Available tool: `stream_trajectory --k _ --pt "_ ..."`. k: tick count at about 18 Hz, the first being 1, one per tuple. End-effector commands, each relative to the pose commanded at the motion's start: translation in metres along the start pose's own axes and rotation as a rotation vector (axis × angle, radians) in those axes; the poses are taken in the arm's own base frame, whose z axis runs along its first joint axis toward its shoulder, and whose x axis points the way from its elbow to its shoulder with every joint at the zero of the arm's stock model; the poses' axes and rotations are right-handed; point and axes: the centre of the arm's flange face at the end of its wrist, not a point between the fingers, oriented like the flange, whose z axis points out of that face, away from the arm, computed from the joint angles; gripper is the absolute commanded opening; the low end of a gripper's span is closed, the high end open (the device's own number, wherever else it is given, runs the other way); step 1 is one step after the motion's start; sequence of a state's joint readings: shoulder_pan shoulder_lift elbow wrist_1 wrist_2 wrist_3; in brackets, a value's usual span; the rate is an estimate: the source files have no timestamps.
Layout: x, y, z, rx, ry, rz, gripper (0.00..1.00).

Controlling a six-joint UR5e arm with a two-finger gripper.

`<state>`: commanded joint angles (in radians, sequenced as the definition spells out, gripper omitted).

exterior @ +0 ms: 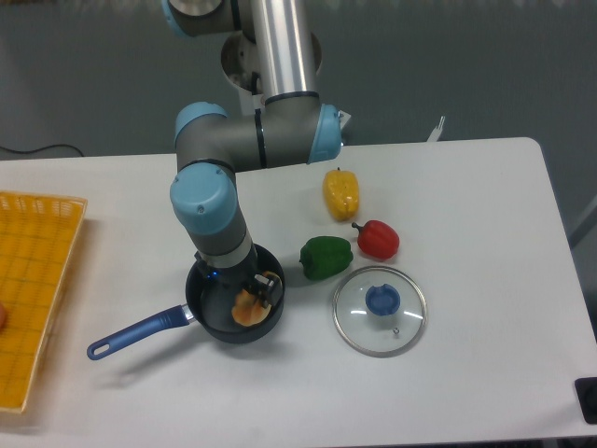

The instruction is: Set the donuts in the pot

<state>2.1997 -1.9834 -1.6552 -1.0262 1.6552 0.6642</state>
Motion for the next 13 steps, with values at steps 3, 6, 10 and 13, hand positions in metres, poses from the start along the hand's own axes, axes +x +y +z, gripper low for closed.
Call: stream_trajectory --k 3,6,10,13 --pt "0.0 0.0 -0.001 0.001 -0.001 0.0 0.82" --pt "0.0 0.001 -0.006 0.008 -0.004 -0.001 0.82" --pt "-0.008 0.002 -0.023 0.034 -0.024 -0.01 0.96" --pt "-0.013 0.007 -0.033 0.044 -0.033 -0.018 0.99"
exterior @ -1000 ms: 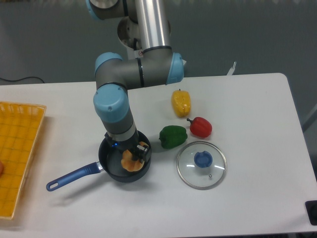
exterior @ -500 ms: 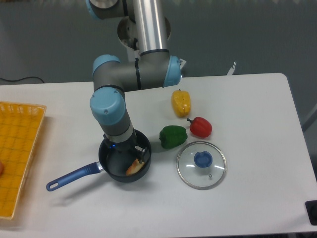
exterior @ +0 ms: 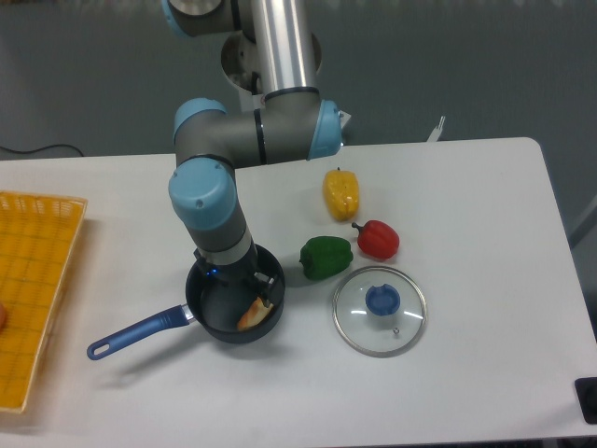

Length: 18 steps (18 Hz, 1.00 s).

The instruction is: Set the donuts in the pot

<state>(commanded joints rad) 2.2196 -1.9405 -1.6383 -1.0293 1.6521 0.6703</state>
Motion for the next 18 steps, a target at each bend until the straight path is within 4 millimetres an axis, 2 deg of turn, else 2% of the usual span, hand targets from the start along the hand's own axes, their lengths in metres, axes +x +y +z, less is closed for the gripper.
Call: stream_trajectory --k 6,9,13,15,18 --pt "-0.023 0.013 -0.012 0.009 -0.011 -0.013 0.99" --pt "-0.045 0.029 -0.022 0.015 -0.019 0.026 0.99" --pt "-0.08 0.06 -0.015 -0.029 0.02 0.059 1.0" --pt "-0.097 0.081 -0.024 -0.039 0.036 0.087 1.0" --pt "-0.123 0.111 -0.022 -0.063 0.077 0.138 1.0"
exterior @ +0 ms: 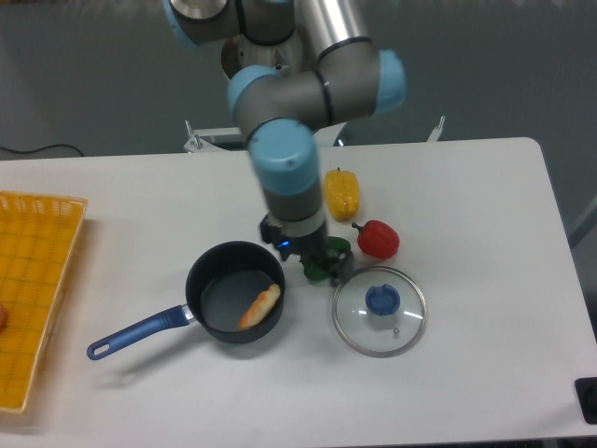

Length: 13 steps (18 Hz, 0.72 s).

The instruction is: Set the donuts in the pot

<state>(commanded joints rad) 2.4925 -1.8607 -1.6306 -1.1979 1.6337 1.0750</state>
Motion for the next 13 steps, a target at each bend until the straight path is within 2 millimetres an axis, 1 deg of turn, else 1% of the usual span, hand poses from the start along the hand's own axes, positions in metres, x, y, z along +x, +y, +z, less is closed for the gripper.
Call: stream_trajectory --k 2,5,8,11,13 --pt "-0.012 0.017 -0.002 -0.002 0.0 0.012 1.0" --pt "-0.029 0.04 0.001 -0.009 0.008 0.034 1.0" --pt "-0.045 0.068 0.004 -0.015 0.028 0.069 1.0" --pt "-0.057 0.088 0.004 -0.015 0.029 0.083 1.0" --pt "-0.061 0.095 0.003 -0.014 0.027 0.097 1.0"
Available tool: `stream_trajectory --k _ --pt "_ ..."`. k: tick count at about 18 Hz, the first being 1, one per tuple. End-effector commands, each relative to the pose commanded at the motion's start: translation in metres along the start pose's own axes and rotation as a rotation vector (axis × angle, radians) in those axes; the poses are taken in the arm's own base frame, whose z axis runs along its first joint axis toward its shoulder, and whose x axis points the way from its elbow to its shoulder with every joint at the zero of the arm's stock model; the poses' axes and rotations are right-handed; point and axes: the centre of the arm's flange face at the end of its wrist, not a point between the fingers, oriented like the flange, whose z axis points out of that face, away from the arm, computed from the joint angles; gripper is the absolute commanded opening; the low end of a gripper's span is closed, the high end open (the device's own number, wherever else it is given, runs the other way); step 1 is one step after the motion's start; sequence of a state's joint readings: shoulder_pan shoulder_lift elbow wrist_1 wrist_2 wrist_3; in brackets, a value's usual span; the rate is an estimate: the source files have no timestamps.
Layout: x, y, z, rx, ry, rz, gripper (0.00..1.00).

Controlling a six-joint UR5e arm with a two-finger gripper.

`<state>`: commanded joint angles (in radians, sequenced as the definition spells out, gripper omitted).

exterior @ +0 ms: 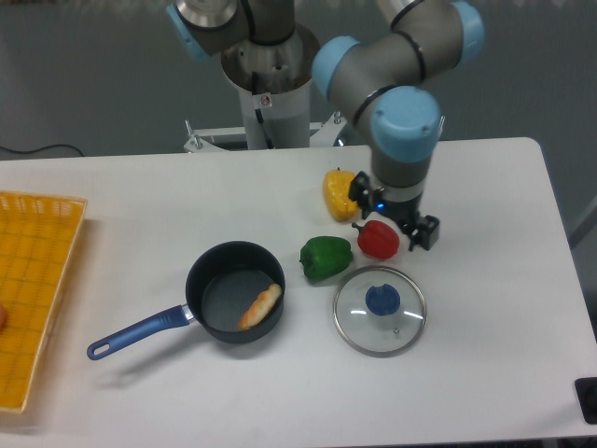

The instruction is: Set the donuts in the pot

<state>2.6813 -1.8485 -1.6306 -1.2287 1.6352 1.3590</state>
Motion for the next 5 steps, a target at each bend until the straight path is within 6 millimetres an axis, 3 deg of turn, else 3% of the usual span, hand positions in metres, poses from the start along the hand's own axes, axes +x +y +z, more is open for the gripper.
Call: stream_trajectory --k 5 --pt "-0.0034 0.0053 0.0021 0.011 0.005 0.012 1.0"
